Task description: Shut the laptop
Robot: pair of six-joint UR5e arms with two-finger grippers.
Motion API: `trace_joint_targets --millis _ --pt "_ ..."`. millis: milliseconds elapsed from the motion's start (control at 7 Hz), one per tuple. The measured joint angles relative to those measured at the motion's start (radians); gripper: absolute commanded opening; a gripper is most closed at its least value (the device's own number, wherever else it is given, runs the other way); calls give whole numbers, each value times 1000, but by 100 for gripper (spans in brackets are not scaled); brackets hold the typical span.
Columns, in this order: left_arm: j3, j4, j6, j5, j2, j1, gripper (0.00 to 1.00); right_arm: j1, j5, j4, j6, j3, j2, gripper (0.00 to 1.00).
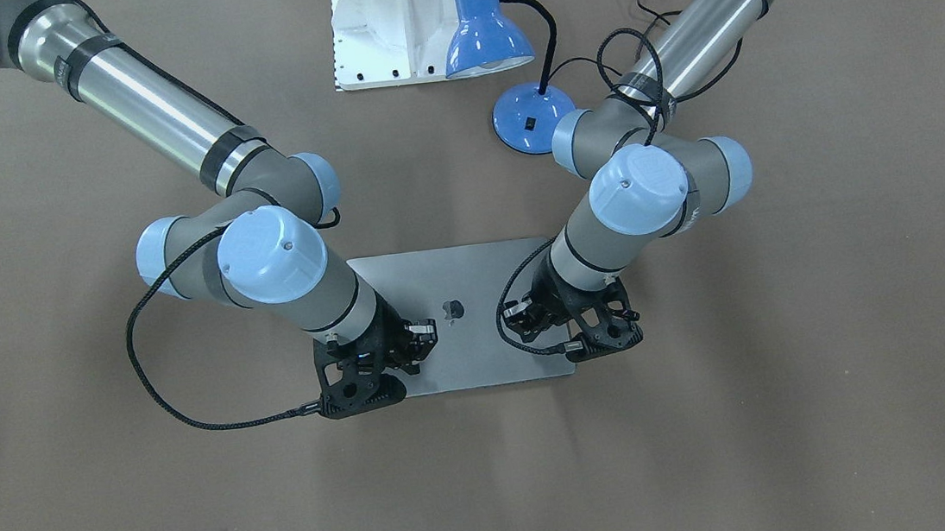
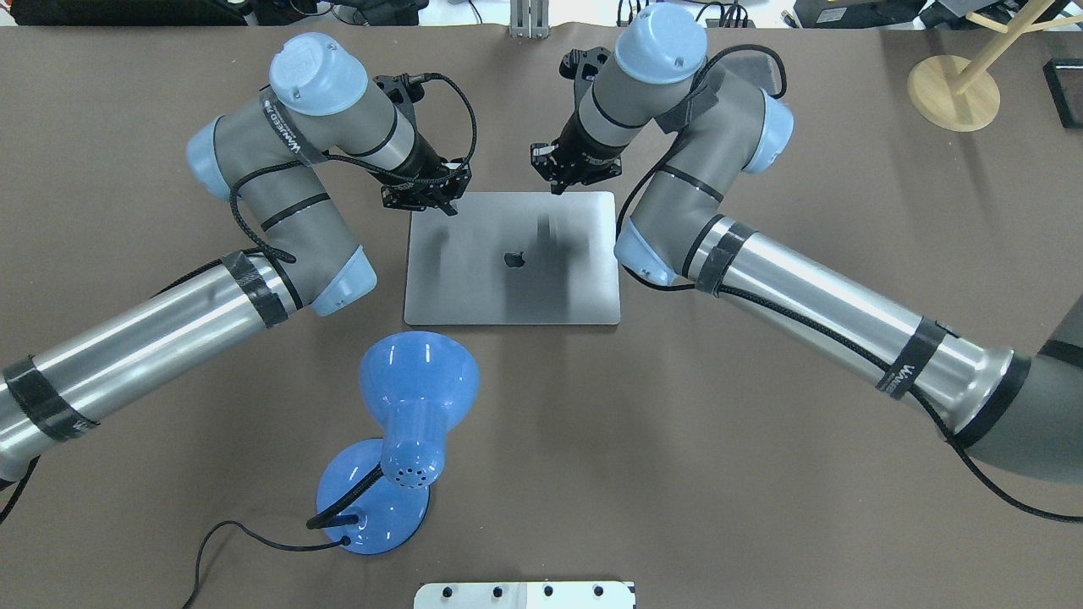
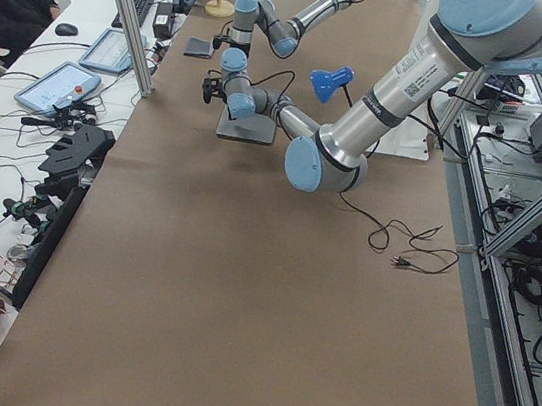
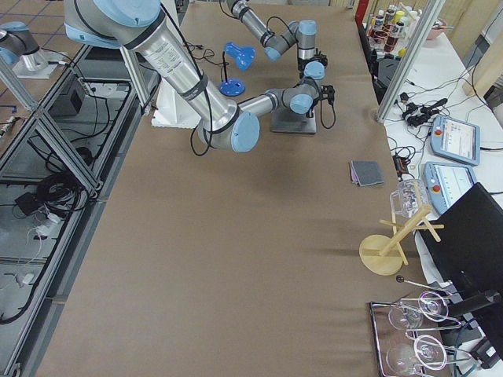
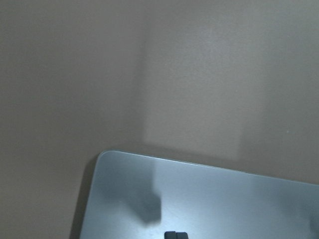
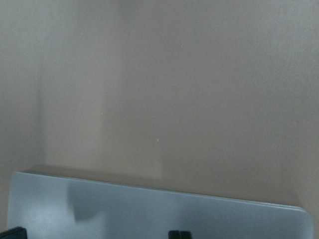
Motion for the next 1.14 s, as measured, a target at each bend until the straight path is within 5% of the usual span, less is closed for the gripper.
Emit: trace_joint_targets --millis 143,429,857,1143 --pt "-12 3 -1 -5 -1 -10 0 46 67 -17 2 18 2 100" --pt "-71 40 -16 -17 15 -40 98 135 198 -107 -4 113 -53 100" --pt "-196 105 60 -75 145 -178 98 279 219 -217 -162 252 -236 100" --pt "-304 114 226 -139 308 -328 98 386 185 -272 -505 267 -351 100"
